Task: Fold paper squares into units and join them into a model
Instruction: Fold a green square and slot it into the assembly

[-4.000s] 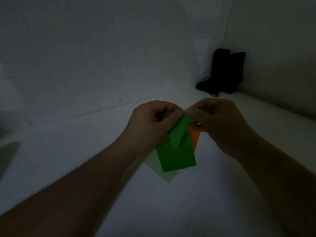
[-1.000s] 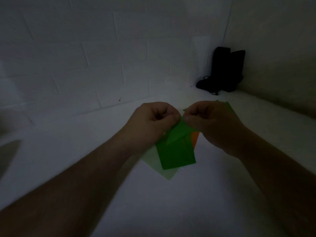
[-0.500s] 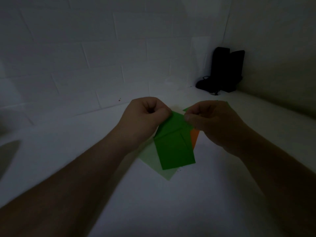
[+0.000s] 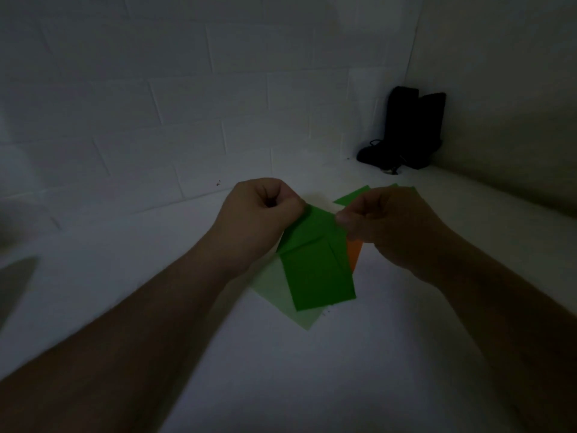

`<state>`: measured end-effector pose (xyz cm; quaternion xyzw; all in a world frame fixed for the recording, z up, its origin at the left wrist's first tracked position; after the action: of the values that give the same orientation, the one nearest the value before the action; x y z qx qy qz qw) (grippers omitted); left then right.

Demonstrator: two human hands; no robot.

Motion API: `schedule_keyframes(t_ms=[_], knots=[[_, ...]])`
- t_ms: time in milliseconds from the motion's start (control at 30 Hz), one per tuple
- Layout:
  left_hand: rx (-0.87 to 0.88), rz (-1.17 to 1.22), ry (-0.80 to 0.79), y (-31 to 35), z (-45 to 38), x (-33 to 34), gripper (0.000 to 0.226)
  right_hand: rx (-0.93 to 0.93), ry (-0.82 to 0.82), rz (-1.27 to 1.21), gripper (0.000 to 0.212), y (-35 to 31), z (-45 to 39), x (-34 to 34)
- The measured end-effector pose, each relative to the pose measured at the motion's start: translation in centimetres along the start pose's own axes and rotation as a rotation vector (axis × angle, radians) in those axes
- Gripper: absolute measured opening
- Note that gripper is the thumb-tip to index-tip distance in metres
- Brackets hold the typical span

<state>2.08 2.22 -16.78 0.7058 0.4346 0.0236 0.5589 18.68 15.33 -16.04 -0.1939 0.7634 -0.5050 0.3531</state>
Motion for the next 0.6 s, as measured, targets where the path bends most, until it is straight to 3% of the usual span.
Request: schedule_keyframes(t_ms=[200, 367, 600], knots=[[-0.006, -0.011, -0.053, -0.20, 0.07, 0.35, 0.010, -0.020, 0.031, 0.044, 0.019, 0.01, 0.01, -0.21], [-0.033, 0.024, -0.067, -0.15, -0.06, 0.41, 0.018, 0.109, 0.115, -0.237, 0.013, -0.01, -0.16, -0.53], [0.059, 0.048, -0.166, -0.39, 0.08, 0.32, 0.026, 0.347, -0.093, -0.635, 0.047, -0.38, 0.23, 0.33]])
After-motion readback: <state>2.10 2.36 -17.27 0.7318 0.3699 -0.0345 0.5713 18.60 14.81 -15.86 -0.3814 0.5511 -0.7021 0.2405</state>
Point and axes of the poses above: each hand's wrist, its own z-axis away from the middle knuckle, its own x-axis out of the palm, y = z × x, the point moved 1 cm from there along -z, towards the middle knuckle, and after that the axes turned 12 degrees about -z, right-handed, at the moved point
